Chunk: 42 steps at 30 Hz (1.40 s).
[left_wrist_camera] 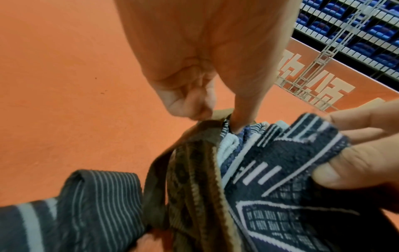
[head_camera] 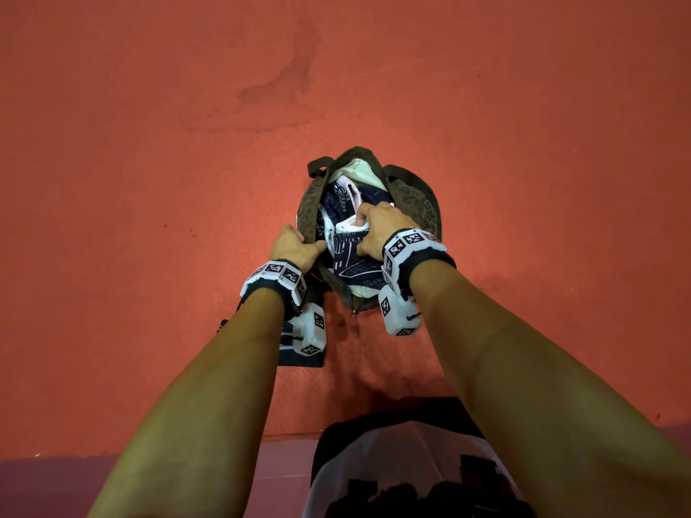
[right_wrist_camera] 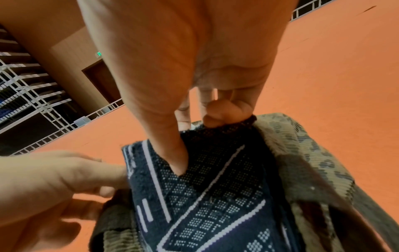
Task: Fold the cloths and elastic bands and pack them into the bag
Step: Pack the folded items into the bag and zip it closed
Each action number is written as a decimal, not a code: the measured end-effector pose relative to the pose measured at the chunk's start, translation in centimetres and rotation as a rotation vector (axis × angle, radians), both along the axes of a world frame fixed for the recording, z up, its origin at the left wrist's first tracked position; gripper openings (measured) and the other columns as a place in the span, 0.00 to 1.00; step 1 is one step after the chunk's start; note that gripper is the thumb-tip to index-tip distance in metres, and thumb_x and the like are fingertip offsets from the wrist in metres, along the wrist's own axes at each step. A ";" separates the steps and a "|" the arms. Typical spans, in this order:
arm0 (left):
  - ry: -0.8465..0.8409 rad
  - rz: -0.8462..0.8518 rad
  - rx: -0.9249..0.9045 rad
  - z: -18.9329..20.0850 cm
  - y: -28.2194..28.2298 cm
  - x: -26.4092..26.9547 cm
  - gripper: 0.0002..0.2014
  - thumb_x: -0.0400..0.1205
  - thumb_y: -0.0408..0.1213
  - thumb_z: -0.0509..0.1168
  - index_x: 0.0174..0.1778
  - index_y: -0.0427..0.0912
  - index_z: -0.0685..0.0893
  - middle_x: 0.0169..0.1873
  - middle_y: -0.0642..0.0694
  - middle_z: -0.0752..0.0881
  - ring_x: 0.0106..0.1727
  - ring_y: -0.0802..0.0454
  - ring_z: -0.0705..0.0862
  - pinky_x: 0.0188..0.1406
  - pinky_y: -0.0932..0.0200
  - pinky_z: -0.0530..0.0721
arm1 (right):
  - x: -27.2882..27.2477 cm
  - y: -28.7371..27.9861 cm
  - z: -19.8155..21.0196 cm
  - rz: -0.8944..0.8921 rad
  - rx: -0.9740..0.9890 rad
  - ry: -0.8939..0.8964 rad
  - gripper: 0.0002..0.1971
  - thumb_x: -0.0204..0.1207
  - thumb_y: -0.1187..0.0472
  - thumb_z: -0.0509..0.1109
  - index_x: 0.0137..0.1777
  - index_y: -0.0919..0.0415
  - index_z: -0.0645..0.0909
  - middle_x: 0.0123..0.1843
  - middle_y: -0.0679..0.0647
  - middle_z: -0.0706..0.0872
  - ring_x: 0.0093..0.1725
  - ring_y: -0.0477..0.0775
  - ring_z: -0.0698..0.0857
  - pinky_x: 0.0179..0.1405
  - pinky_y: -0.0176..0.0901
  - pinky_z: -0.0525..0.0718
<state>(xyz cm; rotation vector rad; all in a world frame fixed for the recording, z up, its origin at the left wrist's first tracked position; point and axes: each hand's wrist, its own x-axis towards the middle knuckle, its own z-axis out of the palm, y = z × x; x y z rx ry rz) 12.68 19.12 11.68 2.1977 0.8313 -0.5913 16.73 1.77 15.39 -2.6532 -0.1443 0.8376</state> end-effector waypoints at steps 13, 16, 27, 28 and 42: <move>0.341 -0.108 -0.320 0.5 -1.8 -2.4 0.15 0.87 0.37 0.64 0.37 0.32 0.85 0.38 0.38 0.92 0.28 0.51 0.87 0.14 0.67 0.75 | -0.1 -0.1 1.5 -0.085 -0.049 -0.067 0.21 0.72 0.56 0.76 0.65 0.46 0.84 0.63 0.54 0.84 0.59 0.63 0.84 0.48 0.49 0.82; 0.318 -0.096 -0.383 1.4 -2.1 -1.7 0.14 0.86 0.35 0.66 0.37 0.31 0.86 0.34 0.39 0.92 0.25 0.53 0.86 0.13 0.68 0.73 | -0.3 0.2 1.6 -0.042 -0.104 -0.107 0.18 0.70 0.50 0.78 0.60 0.50 0.87 0.62 0.53 0.81 0.67 0.62 0.74 0.58 0.53 0.80; 0.421 -0.224 -0.425 3.9 -2.2 -0.5 0.12 0.81 0.32 0.68 0.38 0.26 0.89 0.38 0.36 0.92 0.29 0.51 0.90 0.17 0.68 0.76 | -3.5 0.6 -0.1 -0.003 -0.143 0.086 0.11 0.65 0.53 0.80 0.41 0.56 0.83 0.40 0.54 0.81 0.40 0.59 0.79 0.43 0.45 0.78; 0.430 -0.239 -0.440 4.0 -2.4 -0.5 0.12 0.81 0.32 0.67 0.39 0.25 0.89 0.38 0.35 0.92 0.29 0.51 0.90 0.17 0.69 0.77 | -4.0 0.6 -0.7 -0.008 -0.153 0.109 0.09 0.66 0.54 0.79 0.40 0.55 0.82 0.40 0.54 0.81 0.39 0.59 0.79 0.43 0.45 0.79; 0.449 -0.238 -0.467 3.1 -2.4 -0.5 0.13 0.81 0.34 0.69 0.37 0.27 0.89 0.39 0.35 0.92 0.28 0.51 0.90 0.19 0.67 0.81 | -1.8 0.5 -0.1 -0.143 -0.058 -0.004 0.14 0.72 0.52 0.64 0.53 0.54 0.86 0.69 0.56 0.76 0.72 0.65 0.66 0.73 0.63 0.64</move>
